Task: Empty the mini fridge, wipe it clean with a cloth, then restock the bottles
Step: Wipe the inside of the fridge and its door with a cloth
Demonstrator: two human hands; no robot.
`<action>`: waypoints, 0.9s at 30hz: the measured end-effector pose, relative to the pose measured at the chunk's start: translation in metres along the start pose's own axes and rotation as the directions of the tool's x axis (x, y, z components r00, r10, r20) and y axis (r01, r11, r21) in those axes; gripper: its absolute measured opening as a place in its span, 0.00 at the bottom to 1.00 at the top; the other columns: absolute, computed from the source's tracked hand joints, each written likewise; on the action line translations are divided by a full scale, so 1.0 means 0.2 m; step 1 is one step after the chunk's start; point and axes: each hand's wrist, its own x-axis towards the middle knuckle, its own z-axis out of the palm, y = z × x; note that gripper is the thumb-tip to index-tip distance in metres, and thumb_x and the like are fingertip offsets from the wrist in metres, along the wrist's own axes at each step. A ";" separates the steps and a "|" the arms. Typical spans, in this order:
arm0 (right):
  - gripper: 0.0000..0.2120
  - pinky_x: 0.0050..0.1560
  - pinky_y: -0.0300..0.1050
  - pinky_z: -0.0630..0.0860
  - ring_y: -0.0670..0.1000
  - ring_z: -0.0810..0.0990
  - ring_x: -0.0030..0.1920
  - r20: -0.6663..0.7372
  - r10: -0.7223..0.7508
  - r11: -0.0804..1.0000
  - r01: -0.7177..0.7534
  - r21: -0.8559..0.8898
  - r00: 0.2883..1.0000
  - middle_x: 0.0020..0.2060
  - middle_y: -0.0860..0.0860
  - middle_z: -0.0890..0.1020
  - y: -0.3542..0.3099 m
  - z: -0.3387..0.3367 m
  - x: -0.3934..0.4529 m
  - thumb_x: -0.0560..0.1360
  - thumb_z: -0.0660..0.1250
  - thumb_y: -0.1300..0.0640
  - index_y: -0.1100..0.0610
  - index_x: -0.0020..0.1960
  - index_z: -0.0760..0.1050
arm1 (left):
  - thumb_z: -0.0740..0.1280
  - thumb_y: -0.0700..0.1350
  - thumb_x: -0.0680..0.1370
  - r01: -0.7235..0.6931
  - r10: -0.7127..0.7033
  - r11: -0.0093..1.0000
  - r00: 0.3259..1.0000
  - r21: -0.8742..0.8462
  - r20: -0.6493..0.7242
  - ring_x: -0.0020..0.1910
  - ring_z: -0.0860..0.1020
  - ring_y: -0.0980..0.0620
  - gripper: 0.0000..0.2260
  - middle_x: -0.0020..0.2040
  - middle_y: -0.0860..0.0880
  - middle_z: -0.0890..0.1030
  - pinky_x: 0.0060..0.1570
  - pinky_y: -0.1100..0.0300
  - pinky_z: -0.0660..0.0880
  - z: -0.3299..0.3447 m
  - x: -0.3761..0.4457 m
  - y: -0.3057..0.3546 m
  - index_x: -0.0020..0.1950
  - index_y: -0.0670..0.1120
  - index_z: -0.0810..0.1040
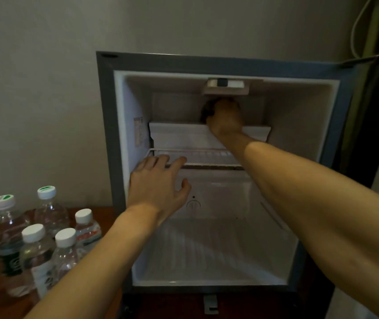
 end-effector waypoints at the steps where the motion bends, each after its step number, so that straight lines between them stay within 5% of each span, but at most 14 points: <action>1: 0.13 0.61 0.52 0.75 0.60 0.76 0.62 0.003 -0.019 1.000 0.019 0.008 1.000 0.60 0.59 0.80 -0.08 0.03 -0.01 0.77 0.67 0.55 0.58 0.59 0.79 | 0.59 0.62 0.78 0.001 -0.001 1.000 1.000 -0.002 0.005 0.69 0.73 0.44 0.26 0.68 0.47 0.77 0.68 0.48 0.70 0.00 0.00 0.00 0.75 0.56 0.70; 10: 0.20 0.67 0.49 0.66 0.58 0.70 0.68 -0.037 -0.190 0.982 0.190 -0.011 0.981 0.68 0.57 0.73 -0.58 0.30 -0.04 0.79 0.62 0.57 0.58 0.70 0.69 | 0.61 0.59 0.79 0.027 -0.025 0.993 1.000 -0.112 0.018 0.64 0.75 0.46 0.20 0.65 0.47 0.79 0.62 0.51 0.73 0.00 0.01 -0.01 0.66 0.51 0.77; 16: 0.18 0.63 0.51 0.71 0.61 0.72 0.66 0.006 -0.177 0.984 0.177 0.029 0.984 0.65 0.59 0.75 -0.33 0.16 0.00 0.77 0.66 0.57 0.60 0.66 0.73 | 0.57 0.62 0.80 -0.003 0.004 0.999 0.999 -0.036 0.047 0.72 0.70 0.47 0.26 0.74 0.50 0.72 0.70 0.51 0.68 0.00 0.02 -0.02 0.78 0.59 0.63; 20: 0.16 0.62 0.52 0.74 0.62 0.76 0.62 0.025 -0.121 0.993 0.120 0.015 0.992 0.61 0.59 0.79 -0.02 0.05 0.03 0.75 0.68 0.55 0.56 0.61 0.78 | 0.57 0.63 0.80 0.005 -0.004 1.000 0.999 -0.012 0.055 0.71 0.70 0.47 0.26 0.73 0.50 0.72 0.69 0.51 0.68 -0.03 0.01 -0.01 0.78 0.59 0.63; 27: 0.21 0.66 0.52 0.71 0.61 0.73 0.66 -0.039 0.145 0.989 -0.144 0.012 0.989 0.64 0.60 0.76 0.37 -0.10 0.07 0.74 0.68 0.57 0.60 0.67 0.75 | 0.57 0.63 0.80 0.031 -0.031 1.000 0.998 0.003 0.060 0.71 0.71 0.47 0.26 0.73 0.50 0.73 0.69 0.50 0.68 -0.04 0.00 0.01 0.77 0.60 0.63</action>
